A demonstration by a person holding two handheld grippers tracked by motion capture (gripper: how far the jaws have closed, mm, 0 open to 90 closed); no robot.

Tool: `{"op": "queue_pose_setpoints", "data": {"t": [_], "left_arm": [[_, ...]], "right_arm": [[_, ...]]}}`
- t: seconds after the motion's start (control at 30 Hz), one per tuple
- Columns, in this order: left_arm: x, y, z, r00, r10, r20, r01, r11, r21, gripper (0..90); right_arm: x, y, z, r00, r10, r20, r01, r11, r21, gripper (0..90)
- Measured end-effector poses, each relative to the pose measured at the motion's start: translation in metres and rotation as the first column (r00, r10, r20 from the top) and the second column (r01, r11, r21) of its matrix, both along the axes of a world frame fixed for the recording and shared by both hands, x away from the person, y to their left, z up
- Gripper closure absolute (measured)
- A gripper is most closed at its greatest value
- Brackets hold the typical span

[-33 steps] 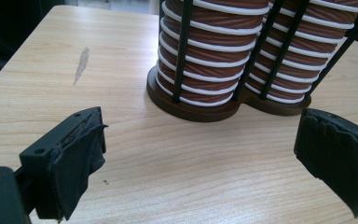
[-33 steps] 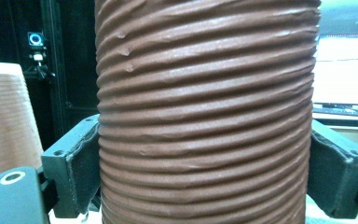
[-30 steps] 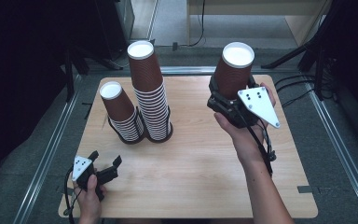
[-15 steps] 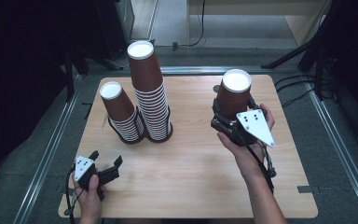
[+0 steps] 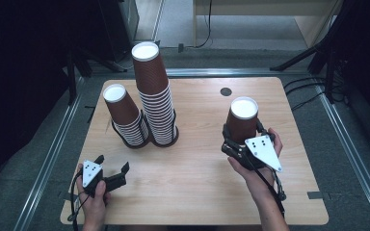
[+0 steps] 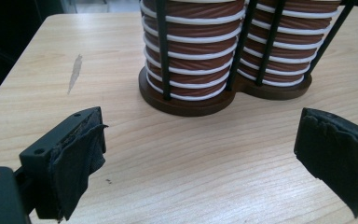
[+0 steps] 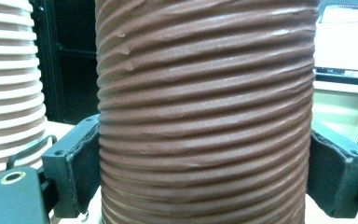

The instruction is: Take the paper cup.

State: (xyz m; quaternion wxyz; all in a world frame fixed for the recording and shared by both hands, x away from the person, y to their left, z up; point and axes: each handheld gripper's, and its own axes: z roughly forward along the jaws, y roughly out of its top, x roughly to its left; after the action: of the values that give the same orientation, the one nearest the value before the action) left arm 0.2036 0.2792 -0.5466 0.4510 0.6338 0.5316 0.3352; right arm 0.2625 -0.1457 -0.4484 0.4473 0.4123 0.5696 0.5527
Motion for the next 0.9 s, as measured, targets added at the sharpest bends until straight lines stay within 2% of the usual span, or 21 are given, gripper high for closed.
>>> {"op": "queue_pose_setpoints", "data": {"t": [0.1, 0.23, 0.37, 0.43, 0.5, 0.67, 0.83, 0.87, 0.9], "left_arm": [[0.001, -0.004, 0.004, 0.9999, -0.007, 0.009, 0.007, 0.9998, -0.02, 2.0], [0.004, -0.017, 0.013, 0.9991, -0.029, 0.033, 0.029, 0.9996, -0.004, 2.0], [0.011, -0.037, 0.026, 0.9955, -0.072, 0.062, 0.071, 0.9974, 0.01, 2.0], [0.013, -0.041, 0.029, 0.9942, -0.082, 0.07, 0.081, 0.9966, 0.009, 2.0], [0.019, -0.05, 0.036, 0.9906, -0.105, 0.088, 0.105, 0.9945, 0.006, 2.0], [0.026, -0.061, 0.044, 0.9842, -0.134, 0.116, 0.135, 0.9909, 0.0, 2.0], [0.028, -0.072, 0.051, 0.9757, -0.179, 0.126, 0.181, 0.9834, -0.004, 2.0], [0.028, -0.072, 0.051, 0.9757, -0.179, 0.126, 0.181, 0.9834, -0.004, 2.0], [0.028, -0.076, 0.053, 0.9703, -0.203, 0.132, 0.205, 0.9788, 0.0, 2.0]], "right_arm": [[-0.002, -0.005, -0.015, 0.9997, 0.0, -0.024, 0.0, 1.0, -0.002, 11.7], [0.0, -0.007, -0.023, 0.9991, -0.003, -0.041, 0.003, 1.0, -0.003, 11.7], [0.004, -0.008, -0.03, 0.9986, 0.003, -0.052, -0.005, 1.0, -0.029, 11.7], [0.006, -0.007, -0.034, 0.9979, 0.011, -0.063, -0.013, 0.999, -0.032, 11.6], [0.007, -0.005, -0.037, 0.9973, 0.016, -0.072, -0.018, 0.999, -0.038, 11.6], [0.007, -0.002, -0.039, 0.9969, 0.031, -0.072, -0.035, 0.999, -0.042, 11.5], [0.006, 0.001, -0.041, 0.997, 0.035, -0.069, -0.038, 0.998, -0.042, 11.4], [0.006, 0.002, -0.042, 0.9972, 0.036, -0.066, -0.039, 0.998, -0.044, 11.2], [0.006, 0.003, -0.042, 0.9978, 0.033, -0.058, -0.036, 0.998, -0.048, 11.0]]}}
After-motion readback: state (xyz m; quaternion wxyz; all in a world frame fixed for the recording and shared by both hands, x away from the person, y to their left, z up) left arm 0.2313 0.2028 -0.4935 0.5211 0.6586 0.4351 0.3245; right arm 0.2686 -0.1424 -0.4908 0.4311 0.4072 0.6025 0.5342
